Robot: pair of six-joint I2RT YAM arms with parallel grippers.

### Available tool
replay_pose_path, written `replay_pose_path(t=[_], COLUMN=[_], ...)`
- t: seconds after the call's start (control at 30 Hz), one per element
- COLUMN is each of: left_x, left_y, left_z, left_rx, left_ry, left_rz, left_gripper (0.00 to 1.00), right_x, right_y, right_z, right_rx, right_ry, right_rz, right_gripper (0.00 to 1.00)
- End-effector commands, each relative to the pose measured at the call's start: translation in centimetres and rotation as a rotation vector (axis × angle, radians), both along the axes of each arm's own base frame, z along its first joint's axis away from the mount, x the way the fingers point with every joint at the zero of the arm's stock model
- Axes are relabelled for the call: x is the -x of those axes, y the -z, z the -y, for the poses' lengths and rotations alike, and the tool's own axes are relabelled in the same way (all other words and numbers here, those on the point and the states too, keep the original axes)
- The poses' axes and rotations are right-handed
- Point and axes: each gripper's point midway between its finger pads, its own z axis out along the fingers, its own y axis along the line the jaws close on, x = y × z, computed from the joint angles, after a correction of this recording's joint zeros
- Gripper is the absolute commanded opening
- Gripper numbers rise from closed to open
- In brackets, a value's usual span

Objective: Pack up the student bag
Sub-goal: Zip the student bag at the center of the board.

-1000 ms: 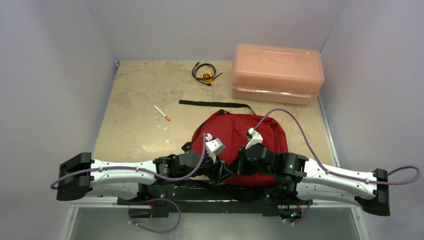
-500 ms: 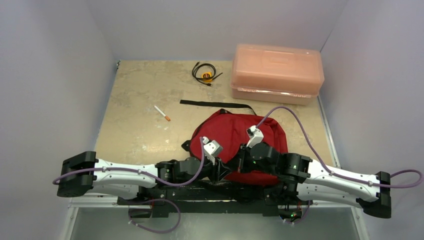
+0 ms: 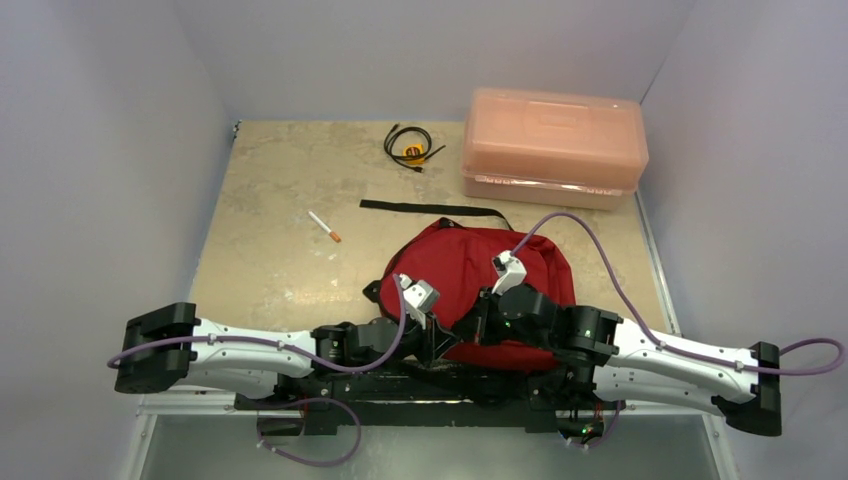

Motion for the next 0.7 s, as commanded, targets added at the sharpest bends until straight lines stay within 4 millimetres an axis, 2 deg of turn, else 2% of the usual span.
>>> replay_pose_path(t=[0.0,0.1,0.2,0.3,0.37,0.4,0.47,0.53,0.6,0.67], left_x=[-0.9,-0.9,-1.3,-2.2,-2.8,-2.9,-3.1,-3.1,-2.9,-2.7], left_y=[-2.9,-3.3,-4.0,-3.6,-2.7,-2.2,-1.5,-0.8,-0.1,0.1], left_z=[1.2,1.4,1.2,0.6,0.1,-0.1,-0.5,-0.8,-1.0,-0.8], left_rx=[0.125,0.147,0.181,0.192,0.178,0.172,0.178,0.175,0.153,0.142], left_ry=[-0.045,-0.042,-0.048,-0.09,-0.119,-0.132,-0.148,-0.159,-0.155,-0.14], left_rz=[-0.005,-0.018,-0.004,-0.02,-0.048,-0.065,-0.086,-0.105,-0.114,-0.119], left_gripper=[0.1,0.1,0.01,0.0,0.0,0.0,0.0,0.0,0.0,0.0], right_x=[0.4,0.4,0.4,0.5,0.3,-0.1,-0.5,-0.3,0.3,1.3], right_y=[-2.8,-2.9,-2.2,-1.7,-1.2,-0.8,0.0,1.6,3.2,4.4], right_z=[-1.5,-1.8,-1.8,-1.6,-0.9,0.0,2.2,4.5,6.2,6.9], right_rx=[-0.089,-0.092,-0.063,-0.031,0.014,0.054,0.133,0.196,0.222,0.2], right_ry=[-0.039,-0.044,-0.048,-0.05,-0.028,0.008,0.08,0.151,0.208,0.221], right_rz=[0.007,0.007,0.0,-0.012,-0.016,-0.016,-0.028,-0.068,-0.125,-0.184], right_gripper=[0.0,0.0,0.0,0.03,0.32,0.5,0.74,0.87,0.91,0.95])
